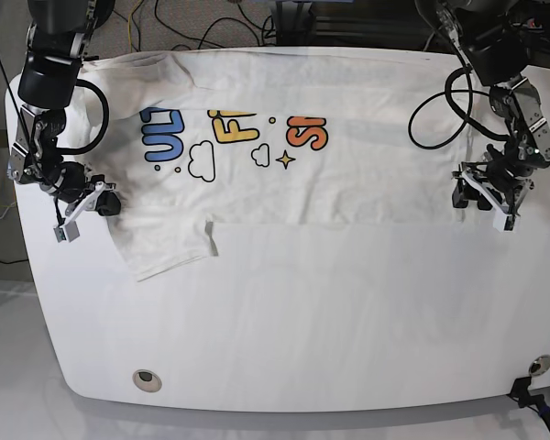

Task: Fold the T-shirt properly
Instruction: 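Lower the left gripper onto the shirt's side and grasp the fabric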

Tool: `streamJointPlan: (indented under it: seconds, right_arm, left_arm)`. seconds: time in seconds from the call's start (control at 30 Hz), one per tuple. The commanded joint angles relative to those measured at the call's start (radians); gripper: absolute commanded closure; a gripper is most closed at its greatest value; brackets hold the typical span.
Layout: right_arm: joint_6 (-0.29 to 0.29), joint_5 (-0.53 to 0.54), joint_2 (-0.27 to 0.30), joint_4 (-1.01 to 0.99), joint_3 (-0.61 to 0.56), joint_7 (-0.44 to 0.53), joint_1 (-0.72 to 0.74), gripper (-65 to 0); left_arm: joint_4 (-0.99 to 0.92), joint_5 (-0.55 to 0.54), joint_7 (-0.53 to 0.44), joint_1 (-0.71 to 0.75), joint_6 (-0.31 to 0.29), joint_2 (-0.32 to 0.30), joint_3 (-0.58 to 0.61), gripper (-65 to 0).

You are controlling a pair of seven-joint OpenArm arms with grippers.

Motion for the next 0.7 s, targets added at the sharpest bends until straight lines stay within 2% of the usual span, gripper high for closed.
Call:
streamJointPlan:
  seconds: [0.0, 0.17, 0.4, 0.67]
  right_arm:
    - [-0.001, -0.015, 0.02, 0.011, 0.002, -0.016, 0.008, 0.0]
    - [-0.001, -0.015, 0.023, 0.011, 0.002, -0.016, 0.002, 0.0]
    - [-0.001, -0.015, 0.023, 0.011, 0.004, -0.016, -0.003, 0.0]
    - [-0.001, -0.015, 0.022, 0.011, 0.004, -0.016, -0.003, 0.0]
  left_arm:
    - [-0.04, -0.018, -0.064, -0.024, -0.003, -0.018, -0.002, -32.4]
    - [-0.109, -0.018, -0.101, -0.043, -0.003, -0.019, 0.036, -32.4]
    - [-0.135, -0.022, -0.099, -0.046, -0.003, -0.012, 0.092, -32.4]
    - [-0.132, -0.022, -0.093, -0.016, -0.003, 0.005, 0.096, -32.4]
